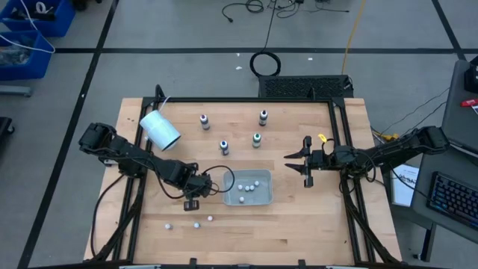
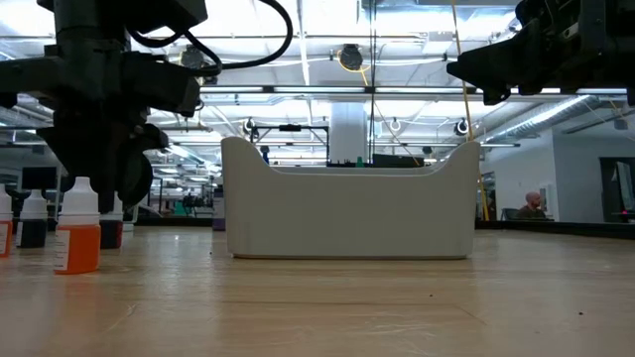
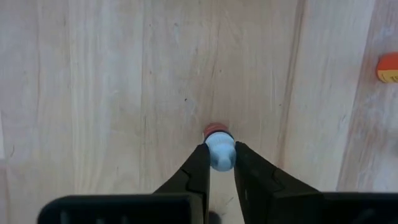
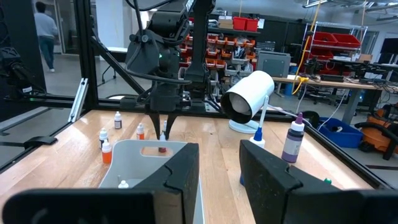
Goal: Pick & Place food coloring
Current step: Put the red food coloring bottle into the bin
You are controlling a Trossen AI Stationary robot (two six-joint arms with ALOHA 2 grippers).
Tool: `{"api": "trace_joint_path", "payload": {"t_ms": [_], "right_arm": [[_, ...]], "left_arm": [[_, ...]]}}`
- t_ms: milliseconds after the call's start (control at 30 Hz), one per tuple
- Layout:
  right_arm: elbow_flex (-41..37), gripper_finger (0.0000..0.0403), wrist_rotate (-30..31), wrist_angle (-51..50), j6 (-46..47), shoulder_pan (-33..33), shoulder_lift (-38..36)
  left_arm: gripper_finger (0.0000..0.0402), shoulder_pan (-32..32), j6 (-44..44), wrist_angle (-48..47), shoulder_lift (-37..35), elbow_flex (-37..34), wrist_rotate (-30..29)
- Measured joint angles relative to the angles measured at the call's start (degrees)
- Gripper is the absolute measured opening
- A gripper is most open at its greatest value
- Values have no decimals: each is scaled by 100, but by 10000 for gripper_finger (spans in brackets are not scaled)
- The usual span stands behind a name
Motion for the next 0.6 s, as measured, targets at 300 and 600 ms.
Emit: {"api": "trace_joint_path", "payload": {"t_ms": [300, 600], "right_arm": [[0, 104, 1, 0, 0, 0, 0], [0, 105, -1, 0, 0, 0, 0]], "left_arm": [[52, -7, 310, -616, 13, 603, -115], [52, -37, 855, -1974, 9, 2631, -956]]}}
